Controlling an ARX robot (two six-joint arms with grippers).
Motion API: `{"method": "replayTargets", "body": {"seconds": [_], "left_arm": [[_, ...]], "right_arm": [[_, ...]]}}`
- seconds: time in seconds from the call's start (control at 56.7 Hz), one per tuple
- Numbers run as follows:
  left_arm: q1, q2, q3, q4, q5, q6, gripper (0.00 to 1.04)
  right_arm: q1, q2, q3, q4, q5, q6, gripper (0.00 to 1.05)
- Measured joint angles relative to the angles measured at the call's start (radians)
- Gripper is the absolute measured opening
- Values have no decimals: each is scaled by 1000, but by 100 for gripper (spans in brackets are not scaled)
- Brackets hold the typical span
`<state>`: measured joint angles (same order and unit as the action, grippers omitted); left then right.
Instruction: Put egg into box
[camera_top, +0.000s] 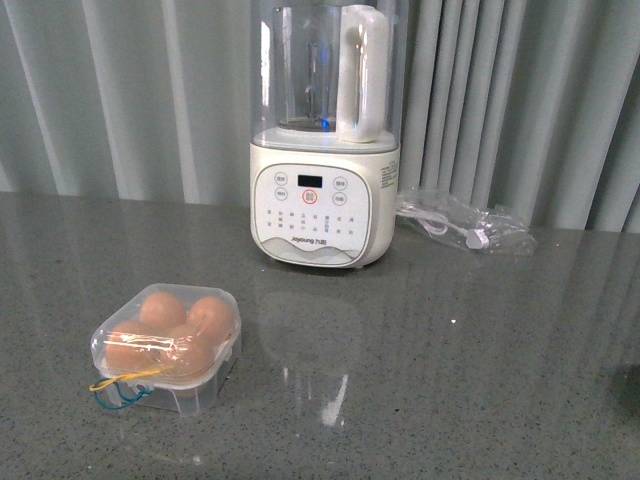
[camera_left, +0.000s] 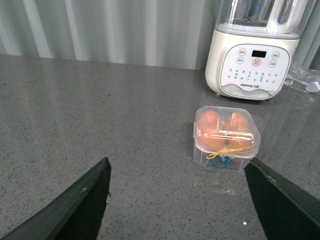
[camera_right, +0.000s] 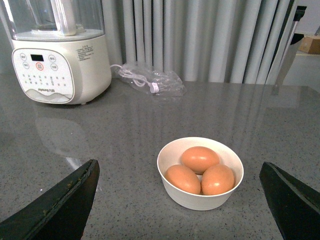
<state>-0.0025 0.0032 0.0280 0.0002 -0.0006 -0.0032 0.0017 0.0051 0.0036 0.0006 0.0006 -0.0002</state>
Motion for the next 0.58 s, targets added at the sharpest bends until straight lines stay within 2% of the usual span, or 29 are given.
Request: {"method": "replayTargets", "body": {"seconds": [0.088, 0.159, 0.582], "left_arm": [[0, 0, 0, 0, 0, 1, 100], [0, 0, 0, 0, 0, 1, 97], [0, 0, 0, 0, 0, 1, 98]], "right_arm": [[0, 0, 0, 0, 0, 0, 97], [0, 0, 0, 0, 0, 0, 97], [0, 0, 0, 0, 0, 0, 97]]}}
